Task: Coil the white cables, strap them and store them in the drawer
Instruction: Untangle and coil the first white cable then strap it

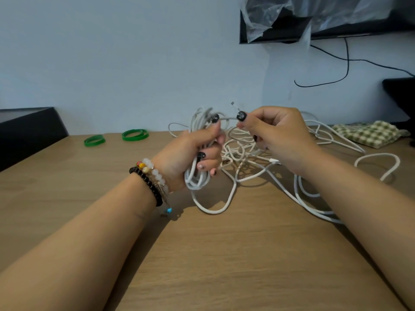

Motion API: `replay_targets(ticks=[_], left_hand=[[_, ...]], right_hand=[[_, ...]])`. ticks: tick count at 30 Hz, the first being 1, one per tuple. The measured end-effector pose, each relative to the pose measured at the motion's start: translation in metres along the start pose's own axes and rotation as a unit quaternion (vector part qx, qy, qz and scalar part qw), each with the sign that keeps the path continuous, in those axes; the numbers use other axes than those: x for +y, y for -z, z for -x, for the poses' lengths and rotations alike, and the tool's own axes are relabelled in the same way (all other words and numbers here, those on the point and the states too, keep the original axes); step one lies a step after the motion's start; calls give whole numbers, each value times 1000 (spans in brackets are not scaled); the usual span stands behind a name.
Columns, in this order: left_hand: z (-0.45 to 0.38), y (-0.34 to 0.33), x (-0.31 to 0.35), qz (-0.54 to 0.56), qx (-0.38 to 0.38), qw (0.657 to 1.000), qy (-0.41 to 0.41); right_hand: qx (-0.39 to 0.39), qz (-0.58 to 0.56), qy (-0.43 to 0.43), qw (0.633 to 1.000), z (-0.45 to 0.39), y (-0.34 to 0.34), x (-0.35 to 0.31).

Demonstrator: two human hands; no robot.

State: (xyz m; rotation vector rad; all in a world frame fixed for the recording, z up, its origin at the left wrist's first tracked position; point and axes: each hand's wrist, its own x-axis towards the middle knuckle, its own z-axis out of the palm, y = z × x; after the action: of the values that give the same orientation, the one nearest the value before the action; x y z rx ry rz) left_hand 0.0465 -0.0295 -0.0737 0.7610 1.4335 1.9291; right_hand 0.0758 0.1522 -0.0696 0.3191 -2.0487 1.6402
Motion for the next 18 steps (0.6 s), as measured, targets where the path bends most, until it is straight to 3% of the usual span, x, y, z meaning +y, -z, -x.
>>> replay_targets(ticks=[3, 8, 12, 15, 18], left_hand=[[1, 1, 5, 90, 12, 995, -48], [1, 1, 15, 151, 111, 972, -139], [3, 3, 16, 64, 141, 975, -158], [4, -2, 9, -9, 116, 982, -147], [4, -3, 7, -5, 68, 989, -135]], right_hand=[[0, -6, -8, 1000, -1, 2, -1], [-8, -14, -20, 1000, -1, 3, -2], [2, -54, -39, 998, 0, 1, -1], [16, -75, -53, 996, 1, -2, -3], [24, -56, -56, 997, 2, -4, -4]])
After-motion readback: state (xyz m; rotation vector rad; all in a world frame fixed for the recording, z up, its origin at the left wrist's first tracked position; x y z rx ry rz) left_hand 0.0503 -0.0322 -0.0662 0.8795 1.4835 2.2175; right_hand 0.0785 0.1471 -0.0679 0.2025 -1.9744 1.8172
